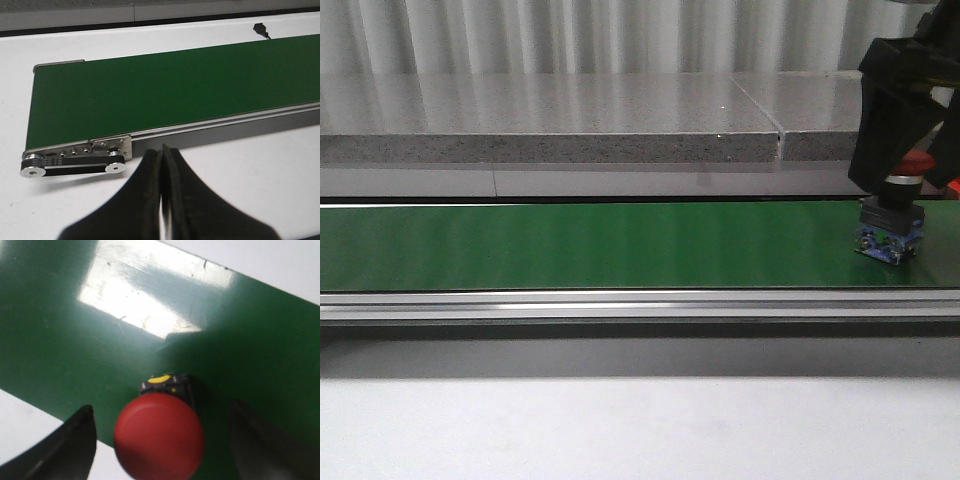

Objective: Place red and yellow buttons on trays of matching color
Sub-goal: 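Lower the right gripper and grasp the red button at the belt end, then lower the red button into the red tray and open the right gripper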

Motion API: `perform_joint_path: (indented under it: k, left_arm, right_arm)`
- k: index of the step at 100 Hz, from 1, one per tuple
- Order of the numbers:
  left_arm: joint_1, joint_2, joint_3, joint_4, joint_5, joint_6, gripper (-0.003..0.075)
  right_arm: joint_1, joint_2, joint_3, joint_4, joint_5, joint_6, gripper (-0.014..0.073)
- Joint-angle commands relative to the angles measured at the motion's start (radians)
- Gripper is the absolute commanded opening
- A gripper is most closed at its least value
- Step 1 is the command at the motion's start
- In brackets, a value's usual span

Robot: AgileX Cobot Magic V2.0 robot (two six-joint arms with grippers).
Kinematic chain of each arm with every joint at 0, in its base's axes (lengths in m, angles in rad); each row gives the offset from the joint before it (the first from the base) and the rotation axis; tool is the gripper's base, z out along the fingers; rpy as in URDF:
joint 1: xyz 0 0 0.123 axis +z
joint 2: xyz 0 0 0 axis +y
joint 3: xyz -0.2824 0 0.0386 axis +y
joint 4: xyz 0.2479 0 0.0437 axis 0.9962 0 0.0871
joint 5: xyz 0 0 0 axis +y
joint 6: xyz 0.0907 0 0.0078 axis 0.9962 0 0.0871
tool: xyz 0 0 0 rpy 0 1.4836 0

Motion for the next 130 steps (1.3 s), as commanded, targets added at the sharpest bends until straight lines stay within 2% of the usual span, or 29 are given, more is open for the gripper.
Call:
perform_joint_path:
  k: [1,15,26,38,54,97,115,130]
  left_arm:
    - [-0.008,0.006,-0.024,-0.016,-0.072,-0.001,-0.0021]
    - [-0.008,0.006,-0.024,-0.016,-0.072,-0.001,-0.0021]
    - [-0.008,0.006,-0.024,-0.016,-0.072,-0.001,-0.0021]
    - [-0.008,0.006,-0.024,-0.016,-0.072,-0.001,-0.0021]
    - [-0.008,0.006,-0.024,-0.016,-0.072,-0.001,-0.0021]
    - [-0.008,0.006,-0.024,-0.016,-0.072,-0.001,-0.0021]
    - [-0.008,0.006,-0.024,-0.016,-0.072,-0.001,-0.0021]
    - [-0.008,0.006,-0.024,-0.016,-0.072,-0.001,-0.0021]
  right_arm:
    - [-0.002,-0.020,-0.033,0.000,-0.042,-0.017,0.0446]
    - [-0.002,-0.020,-0.033,0.000,-0.042,-0.017,0.0224]
    - [-0.005,-0.040,-0.033,0.000,-0.042,-0.017,0.0145]
    - [-0.044,-0.092,-0.033,-0.011,-0.058,-0.016,0.0139]
    - [-0.164,-0.167,-0.033,-0.012,-0.112,0.001,0.0139]
    - [-0.592,-0.194,-0.032,-0.012,-0.194,0.300,0.0139]
    - [-0.680,-0.176,-0.032,-0.012,-0.255,0.410,0.0139]
    - [-0.693,-0.136,-0.032,-0.012,-0.294,0.422,0.0139]
